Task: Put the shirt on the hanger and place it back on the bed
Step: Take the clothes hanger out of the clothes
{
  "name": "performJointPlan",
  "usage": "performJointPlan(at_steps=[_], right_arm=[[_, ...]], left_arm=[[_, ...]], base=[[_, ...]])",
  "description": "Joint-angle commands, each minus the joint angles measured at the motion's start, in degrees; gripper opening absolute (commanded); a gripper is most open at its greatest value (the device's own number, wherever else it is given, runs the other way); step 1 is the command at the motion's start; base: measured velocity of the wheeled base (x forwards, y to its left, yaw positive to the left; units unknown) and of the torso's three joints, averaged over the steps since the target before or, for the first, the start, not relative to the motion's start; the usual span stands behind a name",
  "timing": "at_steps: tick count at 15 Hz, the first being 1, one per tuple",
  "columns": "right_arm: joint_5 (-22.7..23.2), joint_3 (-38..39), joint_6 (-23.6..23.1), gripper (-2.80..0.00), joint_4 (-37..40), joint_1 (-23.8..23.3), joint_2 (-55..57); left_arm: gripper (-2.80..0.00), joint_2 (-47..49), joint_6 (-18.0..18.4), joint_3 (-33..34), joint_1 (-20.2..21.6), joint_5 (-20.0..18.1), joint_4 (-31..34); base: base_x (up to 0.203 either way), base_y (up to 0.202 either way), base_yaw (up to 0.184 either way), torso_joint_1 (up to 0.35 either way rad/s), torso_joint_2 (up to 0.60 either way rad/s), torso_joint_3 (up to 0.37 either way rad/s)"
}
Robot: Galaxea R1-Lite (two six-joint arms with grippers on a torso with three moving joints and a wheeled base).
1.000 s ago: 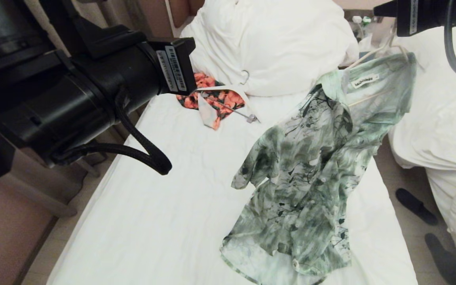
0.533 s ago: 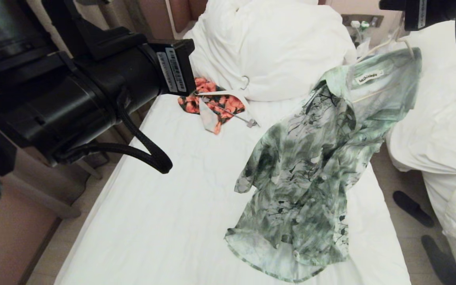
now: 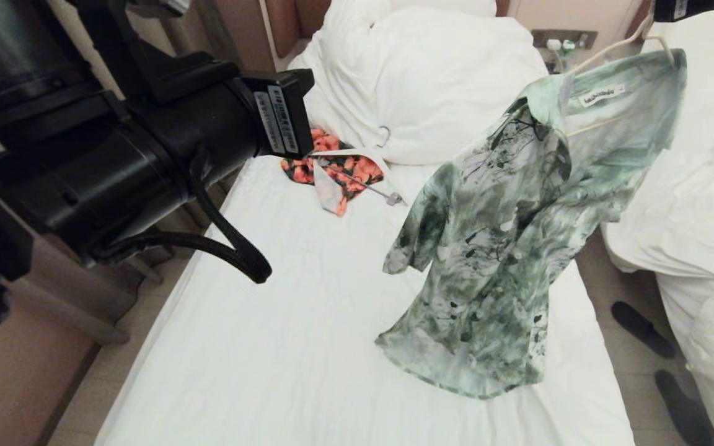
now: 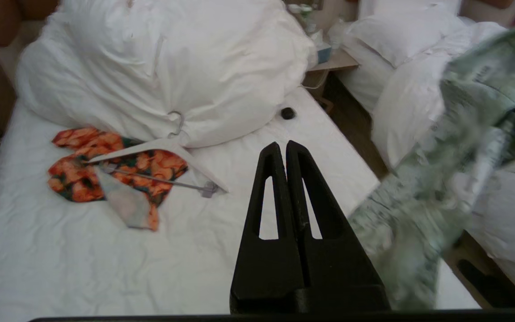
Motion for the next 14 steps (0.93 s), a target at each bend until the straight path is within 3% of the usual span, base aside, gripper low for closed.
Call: performJointPlan(at_steps=[1,4,11,14], right_arm=[[0.01,0.14,0.02,-2.8,-0.38,-0.85,-0.51],[-0.05,2.34,-1.07,-2.8,-2.61,-2.49,-0.51],[-0.05,2.25,2.66,-2.8,-2.29,-4.88,1.82],[0.13,2.33,5.42,-2.8,-2.17,-5.0,2.66]], left_arm=[[-2.8,0.29,-0.03,1.39,-0.38,-3.0,-0.2],[-2.8,2.88,-2.06,1.97,-1.04,-4.92,-0.29],[-2.8,5.34,-10.17,6.13,-1.39,-21.35,-1.77],[-2.8,10.74,-11.05,6.92,-3.06,-21.79,-6.84]], base=[[0.0,0.0,0.0,0.0,0.0,0.0],[0.0,0.0,0.0,0.0,0.0,0.0],[0.0,0.0,0.0,0.0,0.0,0.0],[0.0,0.0,0.0,0.0,0.0,0.0]])
